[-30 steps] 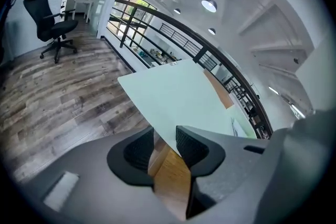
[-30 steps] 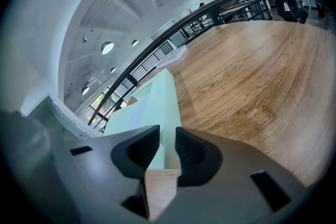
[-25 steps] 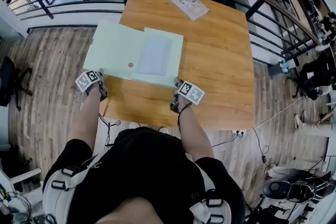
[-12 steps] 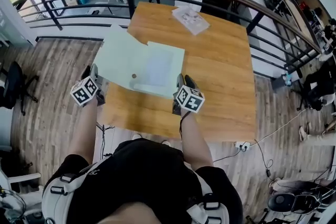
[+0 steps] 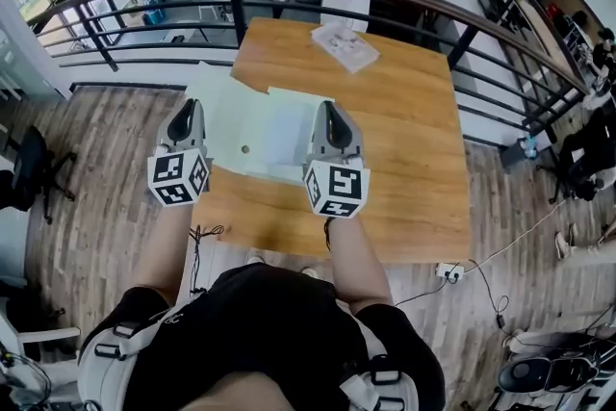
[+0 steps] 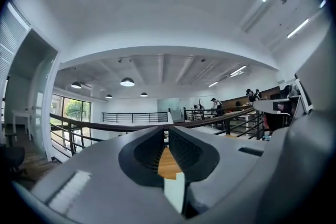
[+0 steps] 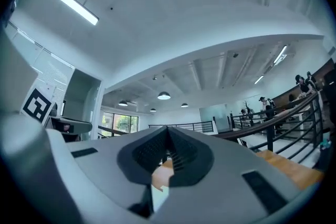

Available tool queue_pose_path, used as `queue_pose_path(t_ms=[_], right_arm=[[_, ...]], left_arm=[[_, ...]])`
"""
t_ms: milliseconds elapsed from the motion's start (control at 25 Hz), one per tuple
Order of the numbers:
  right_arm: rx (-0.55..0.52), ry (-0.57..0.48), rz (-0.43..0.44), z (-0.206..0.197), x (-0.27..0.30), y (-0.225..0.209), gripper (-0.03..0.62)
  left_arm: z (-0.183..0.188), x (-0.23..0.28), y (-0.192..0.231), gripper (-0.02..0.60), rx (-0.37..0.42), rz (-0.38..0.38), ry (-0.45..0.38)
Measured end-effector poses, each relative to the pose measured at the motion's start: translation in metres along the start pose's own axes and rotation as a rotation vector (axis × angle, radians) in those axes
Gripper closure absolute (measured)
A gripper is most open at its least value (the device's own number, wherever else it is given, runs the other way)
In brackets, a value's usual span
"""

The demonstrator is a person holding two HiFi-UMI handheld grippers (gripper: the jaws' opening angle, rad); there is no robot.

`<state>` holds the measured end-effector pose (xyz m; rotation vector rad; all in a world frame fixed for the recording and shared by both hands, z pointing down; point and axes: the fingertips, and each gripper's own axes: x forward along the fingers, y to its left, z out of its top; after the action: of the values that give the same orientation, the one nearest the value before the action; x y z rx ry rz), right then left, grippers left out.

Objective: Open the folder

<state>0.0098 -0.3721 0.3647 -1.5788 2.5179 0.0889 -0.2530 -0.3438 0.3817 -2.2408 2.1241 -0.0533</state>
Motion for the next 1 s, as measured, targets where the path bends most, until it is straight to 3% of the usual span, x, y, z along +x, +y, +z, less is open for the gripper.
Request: queue_pose_path(t_ms=[80, 360, 1000], right_arm=[[0.001, -0.021, 0.024, 0.009, -0.003, 0.009, 0.586], [-0.06, -0.017, 0.049, 0.007, -0.001, 0.024, 0.588], [-0.094, -0.009, 0.038, 0.0, 0.002, 0.022, 0.588]], left_arm=[[0.005, -0.001, -0.019, 0.574, -0.005, -0.029, -0.009], [0.002, 0.005, -0.067, 0.577, 0.029, -0.117, -0.002], [-0.001, 0.005, -0.072, 0.577, 0.028, -0.139, -0.005]])
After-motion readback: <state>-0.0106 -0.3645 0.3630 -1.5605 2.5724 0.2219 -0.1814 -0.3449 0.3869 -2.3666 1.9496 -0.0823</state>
